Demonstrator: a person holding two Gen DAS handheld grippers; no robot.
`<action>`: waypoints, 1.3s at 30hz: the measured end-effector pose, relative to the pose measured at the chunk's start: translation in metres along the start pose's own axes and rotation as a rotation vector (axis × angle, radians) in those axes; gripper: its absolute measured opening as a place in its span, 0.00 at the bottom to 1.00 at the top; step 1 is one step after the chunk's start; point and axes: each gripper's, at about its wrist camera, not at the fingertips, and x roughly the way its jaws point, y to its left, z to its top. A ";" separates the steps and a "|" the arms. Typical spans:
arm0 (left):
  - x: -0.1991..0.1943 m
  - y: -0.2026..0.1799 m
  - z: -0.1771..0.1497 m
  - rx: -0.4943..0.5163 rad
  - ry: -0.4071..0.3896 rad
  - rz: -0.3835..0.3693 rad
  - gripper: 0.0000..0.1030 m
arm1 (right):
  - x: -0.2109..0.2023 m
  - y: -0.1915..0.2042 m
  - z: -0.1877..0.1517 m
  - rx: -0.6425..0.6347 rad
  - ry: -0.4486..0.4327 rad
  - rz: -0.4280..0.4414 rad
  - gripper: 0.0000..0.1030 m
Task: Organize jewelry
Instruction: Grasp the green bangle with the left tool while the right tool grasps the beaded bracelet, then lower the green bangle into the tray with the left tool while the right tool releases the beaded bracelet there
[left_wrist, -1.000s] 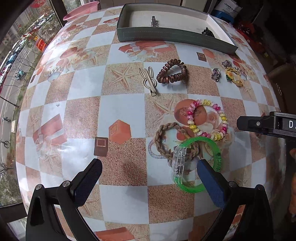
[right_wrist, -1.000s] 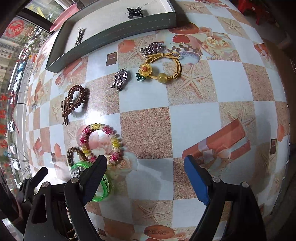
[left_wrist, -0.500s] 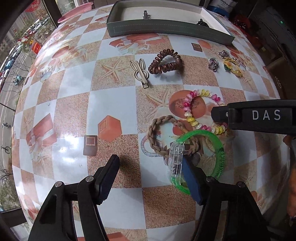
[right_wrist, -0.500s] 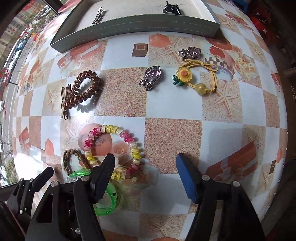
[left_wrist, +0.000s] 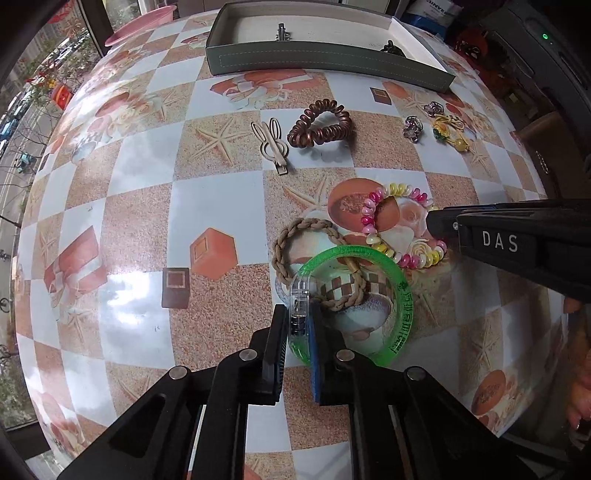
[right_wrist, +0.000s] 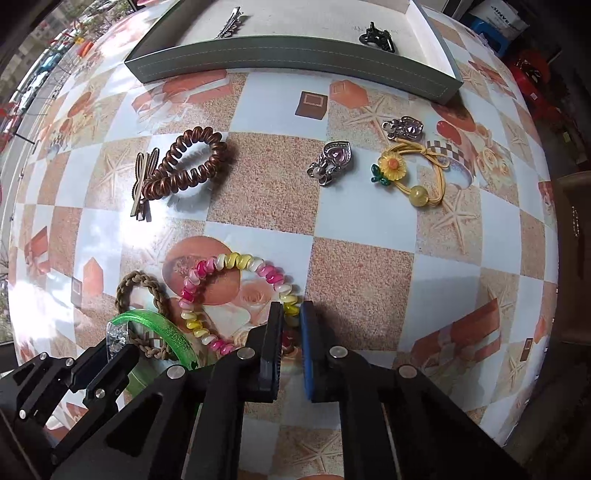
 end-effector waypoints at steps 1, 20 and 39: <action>-0.003 0.004 0.001 0.000 -0.003 -0.005 0.23 | -0.003 -0.002 -0.003 0.016 -0.002 0.005 0.10; -0.055 0.025 0.015 -0.014 -0.075 -0.031 0.23 | -0.034 -0.067 -0.013 0.183 -0.050 0.165 0.10; -0.085 0.022 0.118 -0.020 -0.205 -0.029 0.23 | -0.083 -0.124 0.051 0.225 -0.179 0.234 0.10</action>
